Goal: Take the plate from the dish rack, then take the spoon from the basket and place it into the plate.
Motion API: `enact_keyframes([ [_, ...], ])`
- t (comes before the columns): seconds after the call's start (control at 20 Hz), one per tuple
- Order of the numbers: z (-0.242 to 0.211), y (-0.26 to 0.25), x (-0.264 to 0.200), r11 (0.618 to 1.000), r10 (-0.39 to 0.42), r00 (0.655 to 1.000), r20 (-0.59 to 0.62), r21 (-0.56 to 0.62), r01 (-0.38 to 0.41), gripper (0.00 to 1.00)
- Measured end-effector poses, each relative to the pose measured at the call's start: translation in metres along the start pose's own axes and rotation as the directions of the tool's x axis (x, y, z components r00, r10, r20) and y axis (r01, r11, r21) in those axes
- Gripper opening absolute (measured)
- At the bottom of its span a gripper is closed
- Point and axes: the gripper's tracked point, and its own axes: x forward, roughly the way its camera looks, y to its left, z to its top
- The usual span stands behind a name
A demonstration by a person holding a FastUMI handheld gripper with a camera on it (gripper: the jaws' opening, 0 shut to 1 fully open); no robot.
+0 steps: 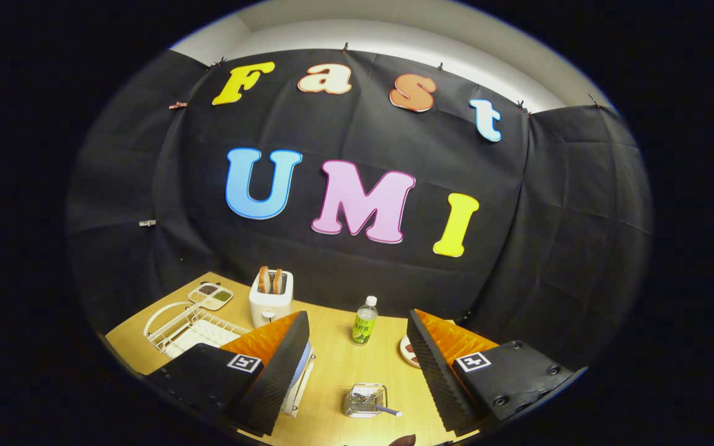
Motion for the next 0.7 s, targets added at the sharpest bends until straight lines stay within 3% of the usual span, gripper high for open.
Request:
enact_keyframes([
  [0.3, -0.061, 0.053, 0.06, 0.998, 0.059, 0.971, -0.232, 0.036, -0.052, 0.97],
  [0.7, -0.165, 0.086, 0.112, 0.997, 0.036, 0.878, -0.477, 0.073, -0.001, 0.9],
])
